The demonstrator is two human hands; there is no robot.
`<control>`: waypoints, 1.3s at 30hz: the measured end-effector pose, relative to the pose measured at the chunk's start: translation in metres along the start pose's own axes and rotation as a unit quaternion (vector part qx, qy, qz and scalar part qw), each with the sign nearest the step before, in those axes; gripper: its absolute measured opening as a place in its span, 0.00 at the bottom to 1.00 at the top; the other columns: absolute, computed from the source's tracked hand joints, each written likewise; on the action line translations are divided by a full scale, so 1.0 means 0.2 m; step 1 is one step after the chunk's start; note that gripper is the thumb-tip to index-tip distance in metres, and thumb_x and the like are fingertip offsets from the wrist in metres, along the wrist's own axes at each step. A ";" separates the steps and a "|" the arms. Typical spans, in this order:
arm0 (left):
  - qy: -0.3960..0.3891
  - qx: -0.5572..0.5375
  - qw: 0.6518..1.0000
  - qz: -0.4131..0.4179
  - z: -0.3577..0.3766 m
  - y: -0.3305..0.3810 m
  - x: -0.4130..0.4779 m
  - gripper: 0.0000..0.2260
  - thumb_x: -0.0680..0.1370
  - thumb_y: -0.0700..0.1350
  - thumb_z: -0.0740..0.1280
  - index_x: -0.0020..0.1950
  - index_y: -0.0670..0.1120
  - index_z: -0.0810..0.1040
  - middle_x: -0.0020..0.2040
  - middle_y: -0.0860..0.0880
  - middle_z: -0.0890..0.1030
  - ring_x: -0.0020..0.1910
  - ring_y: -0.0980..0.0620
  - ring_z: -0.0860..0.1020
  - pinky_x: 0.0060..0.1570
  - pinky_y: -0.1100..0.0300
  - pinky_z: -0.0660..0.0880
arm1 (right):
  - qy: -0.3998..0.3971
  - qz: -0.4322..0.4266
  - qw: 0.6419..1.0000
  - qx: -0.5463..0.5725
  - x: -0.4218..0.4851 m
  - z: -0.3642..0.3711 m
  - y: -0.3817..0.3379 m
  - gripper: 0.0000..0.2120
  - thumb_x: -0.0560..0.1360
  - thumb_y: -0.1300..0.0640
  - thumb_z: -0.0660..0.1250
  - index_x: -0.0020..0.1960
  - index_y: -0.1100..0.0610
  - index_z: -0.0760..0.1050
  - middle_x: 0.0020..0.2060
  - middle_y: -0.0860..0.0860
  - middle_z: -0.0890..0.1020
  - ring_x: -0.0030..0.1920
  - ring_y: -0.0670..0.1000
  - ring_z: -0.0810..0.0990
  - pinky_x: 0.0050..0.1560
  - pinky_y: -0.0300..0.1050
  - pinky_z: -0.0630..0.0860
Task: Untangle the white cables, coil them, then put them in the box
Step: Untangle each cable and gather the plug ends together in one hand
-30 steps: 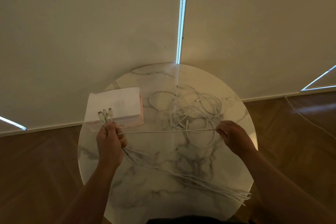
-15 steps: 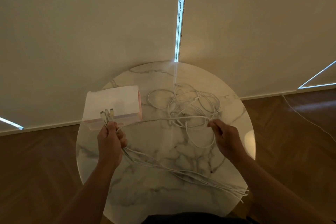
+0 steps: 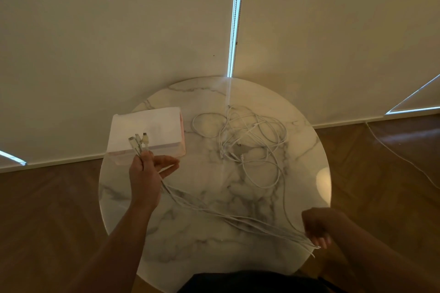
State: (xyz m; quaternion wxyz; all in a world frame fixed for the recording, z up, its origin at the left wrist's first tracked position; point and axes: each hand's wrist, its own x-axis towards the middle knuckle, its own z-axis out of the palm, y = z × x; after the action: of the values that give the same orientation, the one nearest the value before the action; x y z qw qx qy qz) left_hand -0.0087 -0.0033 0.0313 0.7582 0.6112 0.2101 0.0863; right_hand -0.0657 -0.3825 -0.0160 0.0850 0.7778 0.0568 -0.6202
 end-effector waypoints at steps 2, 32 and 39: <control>0.007 0.002 1.000 -0.002 -0.01 0.02 0.01 0.15 0.86 0.46 0.51 0.43 0.45 0.69 0.29 0.45 0.77 0.25 0.48 0.76 0.26 0.58 0.75 | 0.048 0.012 0.992 -0.113 0.08 0.09 0.05 0.18 0.80 0.61 0.61 0.69 0.63 0.71 0.66 0.59 0.76 0.65 0.54 0.76 0.63 0.43 0.73; 0.012 -0.129 0.991 -0.026 -0.06 0.14 0.08 0.17 0.86 0.46 0.50 0.37 0.49 0.65 0.25 0.56 0.59 0.21 0.59 0.55 0.23 0.65 0.51 | 0.376 -0.216 0.901 0.003 -0.03 -0.27 -0.65 0.17 0.81 0.46 0.55 0.54 0.55 0.78 0.51 0.58 0.80 0.53 0.59 0.78 0.47 0.48 0.71; 0.012 -0.138 0.990 -0.035 -0.07 0.10 0.11 0.17 0.85 0.46 0.50 0.37 0.49 0.65 0.24 0.56 0.59 0.21 0.59 0.55 0.22 0.65 0.52 | 0.260 -0.168 0.949 0.055 0.01 -0.15 -0.40 0.25 0.83 0.42 0.46 0.60 0.55 0.76 0.56 0.57 0.79 0.57 0.57 0.77 0.58 0.50 0.71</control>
State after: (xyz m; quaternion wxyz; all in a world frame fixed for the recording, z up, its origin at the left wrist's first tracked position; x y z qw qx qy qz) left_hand 0.0067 0.0224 0.0440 0.8349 0.4922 0.2268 0.0955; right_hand -0.0526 -0.2981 -0.0162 -0.0808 0.8949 0.1726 -0.4035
